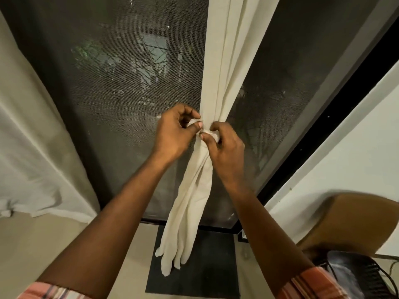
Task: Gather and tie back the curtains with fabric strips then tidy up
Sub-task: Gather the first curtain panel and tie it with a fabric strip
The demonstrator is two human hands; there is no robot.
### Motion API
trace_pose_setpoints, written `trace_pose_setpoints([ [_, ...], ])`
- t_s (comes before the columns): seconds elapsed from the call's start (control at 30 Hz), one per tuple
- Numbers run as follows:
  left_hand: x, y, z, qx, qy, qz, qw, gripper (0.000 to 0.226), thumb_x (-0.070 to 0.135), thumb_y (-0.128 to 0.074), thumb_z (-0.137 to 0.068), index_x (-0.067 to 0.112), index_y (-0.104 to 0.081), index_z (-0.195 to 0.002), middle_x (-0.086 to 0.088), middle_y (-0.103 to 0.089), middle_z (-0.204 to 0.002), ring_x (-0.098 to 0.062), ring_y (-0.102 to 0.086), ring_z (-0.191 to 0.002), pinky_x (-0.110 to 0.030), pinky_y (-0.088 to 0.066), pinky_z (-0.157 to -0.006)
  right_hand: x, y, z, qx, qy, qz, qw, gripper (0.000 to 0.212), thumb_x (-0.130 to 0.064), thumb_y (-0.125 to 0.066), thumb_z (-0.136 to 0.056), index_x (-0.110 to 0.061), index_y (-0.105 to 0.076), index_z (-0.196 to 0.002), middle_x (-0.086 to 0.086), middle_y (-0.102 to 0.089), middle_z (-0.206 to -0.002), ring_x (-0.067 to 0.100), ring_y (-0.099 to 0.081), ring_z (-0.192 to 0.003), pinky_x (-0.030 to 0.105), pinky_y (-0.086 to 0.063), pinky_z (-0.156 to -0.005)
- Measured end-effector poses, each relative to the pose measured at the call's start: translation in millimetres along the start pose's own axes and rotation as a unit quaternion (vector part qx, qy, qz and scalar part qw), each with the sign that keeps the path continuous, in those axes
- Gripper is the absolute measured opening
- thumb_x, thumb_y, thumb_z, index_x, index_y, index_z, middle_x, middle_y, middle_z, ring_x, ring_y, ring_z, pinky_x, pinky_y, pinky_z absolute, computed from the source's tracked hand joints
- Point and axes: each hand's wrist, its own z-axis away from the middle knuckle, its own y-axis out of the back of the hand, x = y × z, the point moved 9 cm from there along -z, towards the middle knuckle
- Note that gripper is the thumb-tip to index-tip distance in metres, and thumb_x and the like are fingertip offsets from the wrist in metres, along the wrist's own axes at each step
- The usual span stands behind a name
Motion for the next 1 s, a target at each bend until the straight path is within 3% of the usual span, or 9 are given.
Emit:
trace_pose_setpoints([
  [0.17, 16, -5, -1, -0.023, -0.046, -0.065, 0.997, 0.024, 0.005, -0.070, -0.082, 0.027, -0.062, -0.078, 0.006, -0.068, -0.080, -0.014, -0.068, -0.078, -0.042, -0.059, -0.073, -4, -5, 5, -0.024, 0.018, 0.036, 0.999, 0.024, -0.019, -0.068, -0.088, -0.010, -0.069, -0.110, 0.011, -0.062, -0.108, 0.020, -0.064, -0.083, 0.028, -0.053, -0.063],
  [0.3, 30, -14, 0, -0.057, -0.083, -0.108, 0.989, 0.024, 0.003, -0.069, -0.082, 0.026, -0.064, -0.077, 0.014, -0.065, -0.074, -0.003, -0.065, -0.071, -0.030, -0.057, -0.073, -4, -10, 4, -0.053, -0.013, 0.046, 0.997, 0.013, -0.014, -0.064, -0.088, -0.007, -0.070, -0.097, 0.009, -0.058, -0.101, 0.020, -0.060, -0.076, 0.035, -0.052, -0.058],
  [0.47, 31, -13, -7, -0.065, -0.079, -0.117, 0.988, 0.030, -0.001, -0.067, -0.081, 0.028, -0.062, -0.072, 0.010, -0.068, -0.075, -0.007, -0.066, -0.072, -0.034, -0.059, -0.072, -5, -22, 12, -0.094, 0.009, -0.008, 0.995, 0.018, -0.007, -0.061, -0.088, -0.005, -0.070, -0.103, 0.011, -0.053, -0.125, 0.019, -0.060, -0.097, 0.037, -0.055, -0.074],
  [0.57, 32, -20, -8, -0.105, -0.068, -0.126, 0.984, 0.024, -0.002, -0.062, -0.085, 0.021, -0.060, -0.085, 0.007, -0.068, -0.085, -0.005, -0.067, -0.081, -0.028, -0.059, -0.070, -6, -22, 14, -0.105, 0.024, -0.016, 0.994, 0.022, -0.006, -0.059, -0.089, -0.006, -0.071, -0.107, 0.015, -0.049, -0.132, 0.021, -0.059, -0.102, 0.036, -0.056, -0.079],
  [0.67, 35, -31, -3, -0.198, -0.091, -0.210, 0.953, 0.035, -0.007, -0.053, -0.083, 0.024, -0.052, -0.101, 0.008, -0.067, -0.103, 0.001, -0.064, -0.097, -0.021, -0.055, -0.075, -3, -16, 9, -0.098, 0.023, -0.005, 0.995, 0.020, -0.009, -0.061, -0.090, -0.011, -0.071, -0.108, 0.015, -0.045, -0.139, 0.026, -0.059, -0.108, 0.040, -0.056, -0.082],
  [0.77, 29, -35, 8, -0.252, -0.135, -0.335, 0.898, 0.040, 0.001, -0.054, -0.076, 0.020, -0.046, -0.111, 0.005, -0.065, -0.103, -0.015, -0.064, -0.093, -0.030, -0.050, -0.071, 1, -12, 6, -0.093, 0.014, 0.012, 0.995, 0.018, -0.012, -0.063, -0.090, -0.013, -0.073, -0.104, 0.015, -0.040, -0.146, 0.030, -0.062, -0.105, 0.042, -0.057, -0.079],
  [0.87, 11, -39, 19, -0.285, -0.120, -0.390, 0.867, 0.049, 0.001, -0.056, -0.072, 0.018, -0.035, -0.114, 0.009, -0.051, -0.070, -0.021, -0.057, -0.064, -0.033, -0.044, -0.053, -5, -15, 10, -0.105, 0.020, 0.006, 0.994, 0.018, -0.011, -0.063, -0.089, -0.014, -0.072, -0.105, 0.012, -0.043, -0.143, 0.024, -0.064, -0.094, 0.040, -0.057, -0.073],
  [1.0, 8, -42, 16, -0.296, -0.093, -0.380, 0.872, 0.046, 0.006, -0.052, -0.075, 0.018, -0.028, -0.113, 0.002, -0.052, -0.073, -0.025, -0.057, -0.066, -0.031, -0.039, -0.050, -7, -8, 5, -0.075, -0.033, -0.111, 0.990, 0.024, -0.005, -0.064, -0.083, -0.014, -0.058, -0.104, 0.004, -0.053, -0.119, 0.015, -0.059, -0.096, 0.043, -0.056, -0.076],
])
